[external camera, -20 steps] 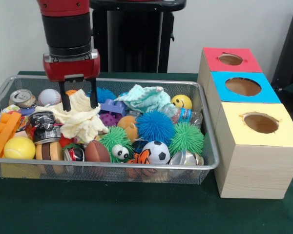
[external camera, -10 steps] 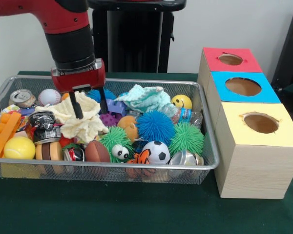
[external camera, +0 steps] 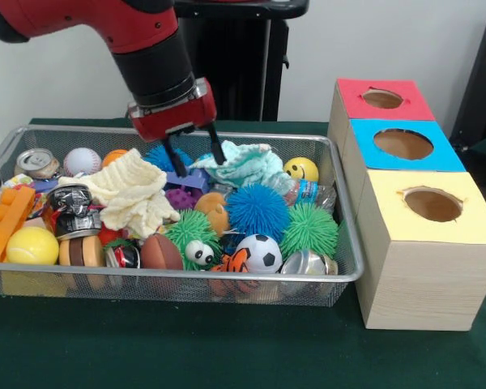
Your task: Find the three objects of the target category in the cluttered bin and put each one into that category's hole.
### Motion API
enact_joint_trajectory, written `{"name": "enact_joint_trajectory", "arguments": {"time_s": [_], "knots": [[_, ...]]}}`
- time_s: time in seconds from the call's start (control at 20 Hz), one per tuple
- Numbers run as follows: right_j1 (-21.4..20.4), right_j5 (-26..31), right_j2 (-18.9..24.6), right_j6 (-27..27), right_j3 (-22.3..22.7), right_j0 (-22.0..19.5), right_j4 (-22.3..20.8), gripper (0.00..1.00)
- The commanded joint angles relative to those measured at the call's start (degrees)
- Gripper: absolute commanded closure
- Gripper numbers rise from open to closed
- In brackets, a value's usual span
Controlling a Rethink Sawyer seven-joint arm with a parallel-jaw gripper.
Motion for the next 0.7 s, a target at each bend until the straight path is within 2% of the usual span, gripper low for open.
{"name": "enact_joint_trajectory", "arguments": {"time_s": [0.05, 0.2, 0.4, 0.5, 0.7], "knots": [[-1.5, 7.1, 9.9, -16.1, 8.4, -3.1, 2.0, 0.00], [-3.0, 5.8, 12.3, -15.5, 9.7, -4.3, 1.0, 0.00], [-3.0, 5.0, 13.9, -15.0, 10.4, -4.7, -1.0, 0.00], [-2.7, 5.0, 15.5, -16.1, 10.5, -4.8, -1.7, 0.00], [-1.7, 6.8, 17.3, -20.8, 8.0, -3.2, -4.5, 0.00]]}}
